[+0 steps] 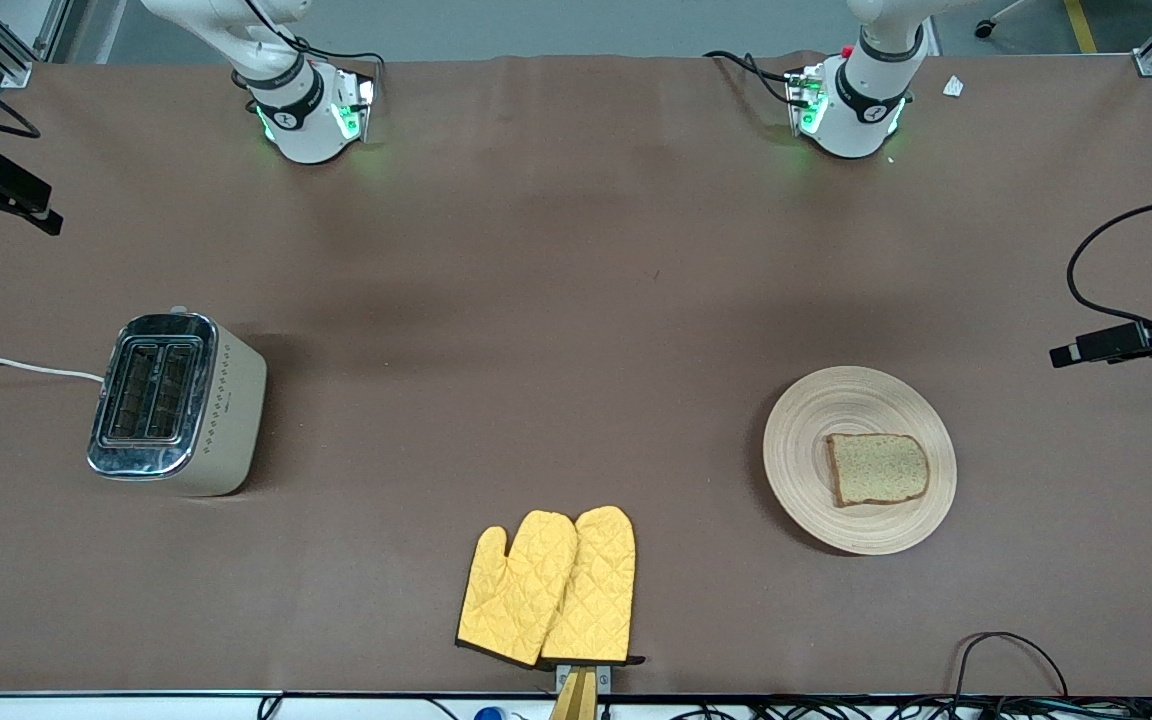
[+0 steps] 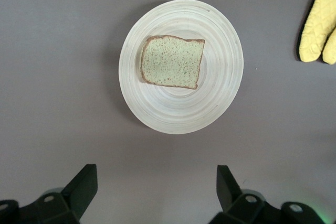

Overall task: Move plate and put bread in toaster
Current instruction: 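Reach the left gripper to the wooden plate rim and grasp it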

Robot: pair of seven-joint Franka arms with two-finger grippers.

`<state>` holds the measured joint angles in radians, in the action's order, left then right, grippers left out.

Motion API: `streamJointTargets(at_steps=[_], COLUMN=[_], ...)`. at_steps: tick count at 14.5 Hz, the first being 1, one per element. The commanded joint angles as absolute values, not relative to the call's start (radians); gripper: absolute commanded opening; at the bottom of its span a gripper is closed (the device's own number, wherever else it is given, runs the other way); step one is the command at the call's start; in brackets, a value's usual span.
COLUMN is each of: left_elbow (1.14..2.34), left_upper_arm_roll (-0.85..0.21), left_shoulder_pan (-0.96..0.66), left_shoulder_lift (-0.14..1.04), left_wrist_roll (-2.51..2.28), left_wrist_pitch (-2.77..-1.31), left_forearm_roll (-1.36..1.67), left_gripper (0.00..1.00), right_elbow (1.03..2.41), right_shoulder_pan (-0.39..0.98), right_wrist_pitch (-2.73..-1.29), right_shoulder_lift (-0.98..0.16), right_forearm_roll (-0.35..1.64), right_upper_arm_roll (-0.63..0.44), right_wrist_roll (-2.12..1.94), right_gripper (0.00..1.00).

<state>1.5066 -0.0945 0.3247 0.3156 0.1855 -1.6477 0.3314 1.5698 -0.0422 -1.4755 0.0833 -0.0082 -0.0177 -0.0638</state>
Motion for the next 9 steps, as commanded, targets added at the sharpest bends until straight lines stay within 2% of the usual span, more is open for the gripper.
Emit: streamJointTargets(at_steps=[1, 7, 9], left_elbow=[1.494, 1.473, 1.466], left_upper_arm_roll=[-0.100, -0.097, -0.100], left_shoulder_pan=[0.397, 0.468, 0.469], left_shoulder_lift=[0.444, 0.695, 0.725], left_wrist_roll=[0.354, 0.647, 0.688], left_wrist_pitch=[-1.683, -1.698, -1.722], left_forearm_roll=[0.428, 0.666, 0.693], left_gripper=[1.00, 0.99, 0.89], right_elbow=[1.578, 1.574, 1.574], right_shoulder_pan=[-0.052, -0.054, -0.054], right_wrist_pitch=[-1.479, -1.470, -1.473], right_shoulder_lift=[0.089, 0.087, 0.087], right_forearm_roll=[-0.006, -0.006, -0.006], right_upper_arm_roll=[-0.011, -0.011, -0.011], right_wrist_roll=[-0.055, -0.057, -0.058], right_gripper=[1.00, 1.00, 1.00])
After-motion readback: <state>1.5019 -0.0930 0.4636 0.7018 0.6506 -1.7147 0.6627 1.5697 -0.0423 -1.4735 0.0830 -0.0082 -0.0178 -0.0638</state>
